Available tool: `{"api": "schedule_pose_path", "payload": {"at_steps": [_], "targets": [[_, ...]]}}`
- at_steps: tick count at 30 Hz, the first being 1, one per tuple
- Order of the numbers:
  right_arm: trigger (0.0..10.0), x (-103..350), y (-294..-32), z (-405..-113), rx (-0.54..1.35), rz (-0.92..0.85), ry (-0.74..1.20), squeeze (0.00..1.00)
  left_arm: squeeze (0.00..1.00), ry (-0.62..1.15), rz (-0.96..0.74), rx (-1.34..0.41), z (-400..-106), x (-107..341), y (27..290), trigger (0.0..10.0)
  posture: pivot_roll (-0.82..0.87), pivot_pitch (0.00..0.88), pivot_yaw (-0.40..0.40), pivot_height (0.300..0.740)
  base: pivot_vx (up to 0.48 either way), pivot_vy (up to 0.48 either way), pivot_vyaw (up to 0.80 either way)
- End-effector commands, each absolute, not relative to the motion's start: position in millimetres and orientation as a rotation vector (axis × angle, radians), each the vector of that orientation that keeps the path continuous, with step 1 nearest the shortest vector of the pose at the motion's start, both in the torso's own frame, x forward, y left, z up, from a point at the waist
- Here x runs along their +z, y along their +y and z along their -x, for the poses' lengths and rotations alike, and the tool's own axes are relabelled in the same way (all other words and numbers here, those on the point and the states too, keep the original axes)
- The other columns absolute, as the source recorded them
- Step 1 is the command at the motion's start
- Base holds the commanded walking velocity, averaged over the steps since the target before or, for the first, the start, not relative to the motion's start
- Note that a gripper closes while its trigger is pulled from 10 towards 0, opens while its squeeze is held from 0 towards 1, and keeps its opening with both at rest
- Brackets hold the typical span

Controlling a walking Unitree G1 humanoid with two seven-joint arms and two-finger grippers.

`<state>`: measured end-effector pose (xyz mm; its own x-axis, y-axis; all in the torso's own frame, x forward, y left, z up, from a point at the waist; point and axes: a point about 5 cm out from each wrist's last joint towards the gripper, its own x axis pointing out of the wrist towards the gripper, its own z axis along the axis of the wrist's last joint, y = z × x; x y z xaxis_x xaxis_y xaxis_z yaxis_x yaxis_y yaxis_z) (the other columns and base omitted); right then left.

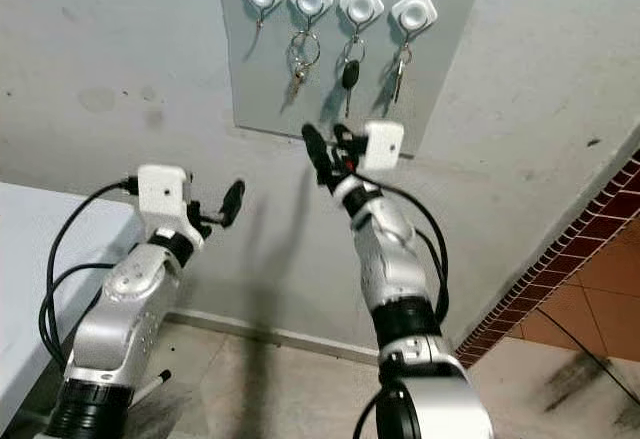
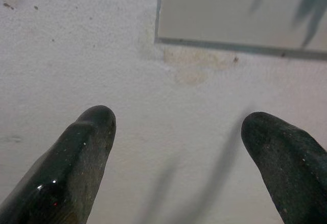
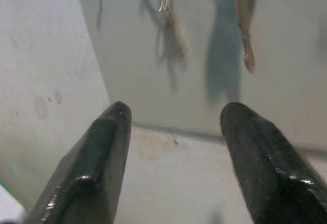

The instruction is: Hang keys on a hook

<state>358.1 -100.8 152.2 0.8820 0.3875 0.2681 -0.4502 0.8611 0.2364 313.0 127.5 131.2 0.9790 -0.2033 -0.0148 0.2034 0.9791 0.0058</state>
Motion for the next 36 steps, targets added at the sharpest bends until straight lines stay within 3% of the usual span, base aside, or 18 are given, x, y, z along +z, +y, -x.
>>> {"api": "schedule_pose_path", "payload": {"at_steps": [1,4,5,16,17,21,23,28,36], "targets": [[10.0,126,-110,-348,0.415,-0.272,-0.157,1.0,0.0,0.083,-0.064,-0.194,-308,103,132,10.0,0.04,0.0,-0.021,0.74,0.0,0.0,0.0],[10.0,102,-119,-338,0.376,-0.261,-0.098,1.0,0.0,0.132,-0.08,-0.184,-304,84,135,10.0,0.04,0.0,-0.014,0.74,0.0,0.0,0.0],[10.0,69,-133,-323,0.309,-0.243,0.009,1.0,0.0,0.209,-0.12,-0.176,-299,56,138,10.0,0.03,0.0,-0.005,0.74,0.0,0.0,0.0],[10.0,-8,-162,-270,0.172,-0.148,0.335,1.0,0.0,0.455,-0.1,-0.218,-273,-9,141,10.0,0.01,0.0,0.019,0.74,0.0,0.0,0.0],[10.0,-27,-167,-251,0.149,-0.13,0.438,0.0,0.0,0.521,-0.096,-0.223,-263,-22,142,10.0,-0.01,0.0,0.027,0.74,0.0,0.0,0.0],[10.0,-58,-176,-215,0.076,-0.115,0.62,0.0,0.0,0.625,-0.055,-0.17,-246,-42,149,10.0,-0.02,0.0,0.036,0.74,0.0,0.0,0.0],[10.0,-61,-176,-210,0.069,-0.101,0.647,0.0,0.0,0.642,-0.06,-0.164,-244,-44,150,10.0,-0.03,0.0,0.04,0.74,0.0,0.0,0.0],[10.0,-91,-184,-159,-0.007,-0.041,0.881,0.0,0.0,0.757,-0.018,-0.128,-217,-64,155,10.0,-0.04,0.0,0.051,0.74,0.0,0.0,0.0],[10.0,-101,-186,-134,-0.013,0.005,0.982,0.0,0.0,0.843,-0.039,-0.108,-193,-78,165,10.0,-0.05,0.0,0.051,0.74,0.0,0.0,0.0]]}}
